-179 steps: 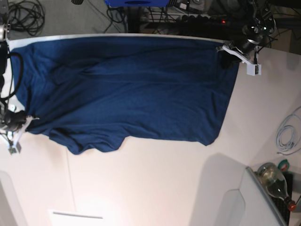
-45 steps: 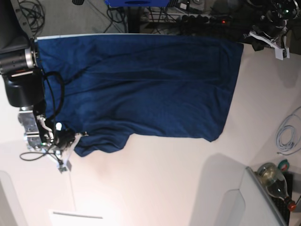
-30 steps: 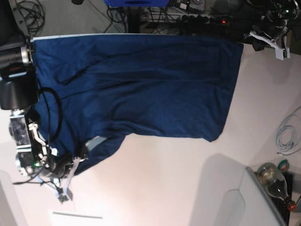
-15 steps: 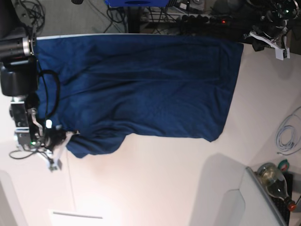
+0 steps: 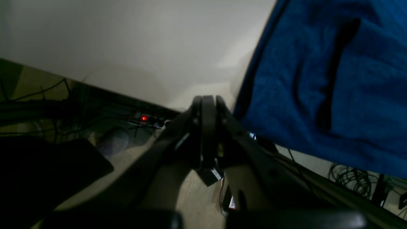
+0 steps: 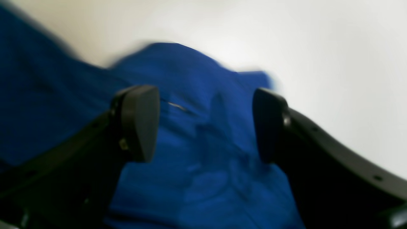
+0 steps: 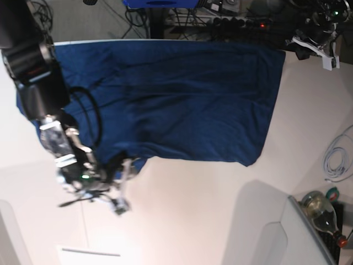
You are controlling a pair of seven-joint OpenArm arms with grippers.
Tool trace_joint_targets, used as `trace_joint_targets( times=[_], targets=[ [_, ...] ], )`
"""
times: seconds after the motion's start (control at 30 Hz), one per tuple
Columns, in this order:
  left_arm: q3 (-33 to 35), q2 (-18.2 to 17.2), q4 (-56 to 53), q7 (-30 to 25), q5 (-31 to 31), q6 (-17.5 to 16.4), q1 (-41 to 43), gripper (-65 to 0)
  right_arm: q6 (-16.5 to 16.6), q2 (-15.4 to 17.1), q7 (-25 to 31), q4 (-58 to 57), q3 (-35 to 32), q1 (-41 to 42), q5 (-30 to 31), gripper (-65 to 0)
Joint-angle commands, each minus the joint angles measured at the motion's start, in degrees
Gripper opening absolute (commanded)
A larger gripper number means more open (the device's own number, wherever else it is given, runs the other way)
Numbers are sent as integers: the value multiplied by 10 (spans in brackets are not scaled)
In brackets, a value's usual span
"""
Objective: Layout the t-shirt on the table in an organized manner, then fold the t-shirt properly
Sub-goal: 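Grasp the shirt hem corner with the right gripper and pull it outward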
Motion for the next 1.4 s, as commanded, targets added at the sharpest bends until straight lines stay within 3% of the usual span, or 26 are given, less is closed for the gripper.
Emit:
trace_joint_targets(
  times=[0.0, 0.2, 0.47, 0.53, 0.63, 0.67, 0.8, 1.0, 1.2, 1.37],
  targets=[
    [-3, -7, 11, -10, -8, -5, 2, -650, -1, 0, 24, -27, -5, 32, -3, -219],
    [-4, -7, 11, -10, -7, -5, 7, -650, -1, -54, 119, -239, -28, 109, -3, -218],
    [-5, -16, 7, -10, -9, -5, 8, -650, -1, -58, 192, -341, -44, 127, -3, -240],
    [-5, -16, 9, -10, -9, -5, 8, -650, -1, -58, 201, -355, -44, 126, -3, -339],
    [-4, -16, 10, -10, -8, -5, 8, -650, -1, -58, 199, -355, -44, 126, -3, -605],
    [-4, -16, 10, -10, -8, -5, 8, -650, -1, -58, 198, -354, -44, 126, -3, -650],
    [-4, -16, 6, -10, -7, -5, 8, -650, -1, -53, 160, -286, -43, 115, -2, -650],
    [-4, -16, 5, -10, -7, -5, 6, -650, -1, -12, 69, -59, -34, 61, -1, -650],
    [-4, -16, 5, -10, -7, -5, 3, -650, 0, -3, 1, 62, 75, 35, -1, -650],
    [-3, -16, 5, -10, -7, -5, 2, -650, 1, 15, -21, 133, 127, 23, -1, -650]
  ],
)
